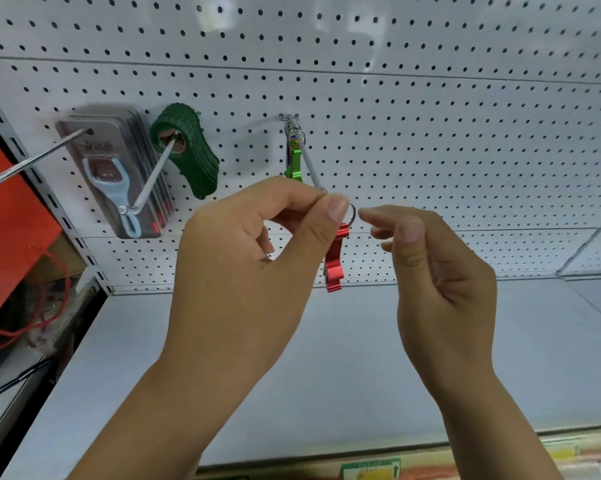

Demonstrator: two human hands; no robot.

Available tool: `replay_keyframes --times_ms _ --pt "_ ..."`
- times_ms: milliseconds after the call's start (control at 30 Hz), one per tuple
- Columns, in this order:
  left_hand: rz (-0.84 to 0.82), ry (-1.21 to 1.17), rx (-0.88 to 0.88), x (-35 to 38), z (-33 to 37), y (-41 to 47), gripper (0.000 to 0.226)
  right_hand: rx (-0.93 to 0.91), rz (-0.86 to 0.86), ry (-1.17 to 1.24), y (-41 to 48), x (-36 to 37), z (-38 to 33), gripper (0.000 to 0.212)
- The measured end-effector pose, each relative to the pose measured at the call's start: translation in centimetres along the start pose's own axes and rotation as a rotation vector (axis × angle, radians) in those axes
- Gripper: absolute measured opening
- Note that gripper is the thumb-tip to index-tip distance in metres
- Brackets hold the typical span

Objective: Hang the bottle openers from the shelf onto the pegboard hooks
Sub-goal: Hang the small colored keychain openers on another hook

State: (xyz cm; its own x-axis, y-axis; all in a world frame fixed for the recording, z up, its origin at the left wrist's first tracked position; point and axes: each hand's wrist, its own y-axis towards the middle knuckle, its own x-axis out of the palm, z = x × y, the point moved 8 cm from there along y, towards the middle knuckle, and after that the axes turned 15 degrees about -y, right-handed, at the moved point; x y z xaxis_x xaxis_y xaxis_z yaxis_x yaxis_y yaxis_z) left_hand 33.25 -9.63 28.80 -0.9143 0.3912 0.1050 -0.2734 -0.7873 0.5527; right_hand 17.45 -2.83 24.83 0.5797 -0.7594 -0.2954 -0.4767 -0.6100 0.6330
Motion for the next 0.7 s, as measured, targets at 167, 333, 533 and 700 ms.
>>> replay_keyframes --times_ms 167,333,533,700 --pt "0.067 0.090 0.039 -0.7 -0.8 0.3 0.031 -0.006 -0.030 -0.006 -0.4 -0.4 -0.3 0.031" --pt "0.113 0.148 0.013 -1.0 -0.5 -0.3 0.017 -0.047 -0.076 -0.014 -0.4 -0.4 -1.6 0.026" --pt "0.021 -0.006 -0.090 -0.4 -1.7 0.7 0.018 -0.104 -0.155 -0.036 -0.1 0.6 -2.8 0.026" --pt "-0.011 -0.019 -0.118 -0.7 -3.8 2.1 0.018 -0.208 -0.112 -0.121 0.1 0.6 -3.5 0.027"
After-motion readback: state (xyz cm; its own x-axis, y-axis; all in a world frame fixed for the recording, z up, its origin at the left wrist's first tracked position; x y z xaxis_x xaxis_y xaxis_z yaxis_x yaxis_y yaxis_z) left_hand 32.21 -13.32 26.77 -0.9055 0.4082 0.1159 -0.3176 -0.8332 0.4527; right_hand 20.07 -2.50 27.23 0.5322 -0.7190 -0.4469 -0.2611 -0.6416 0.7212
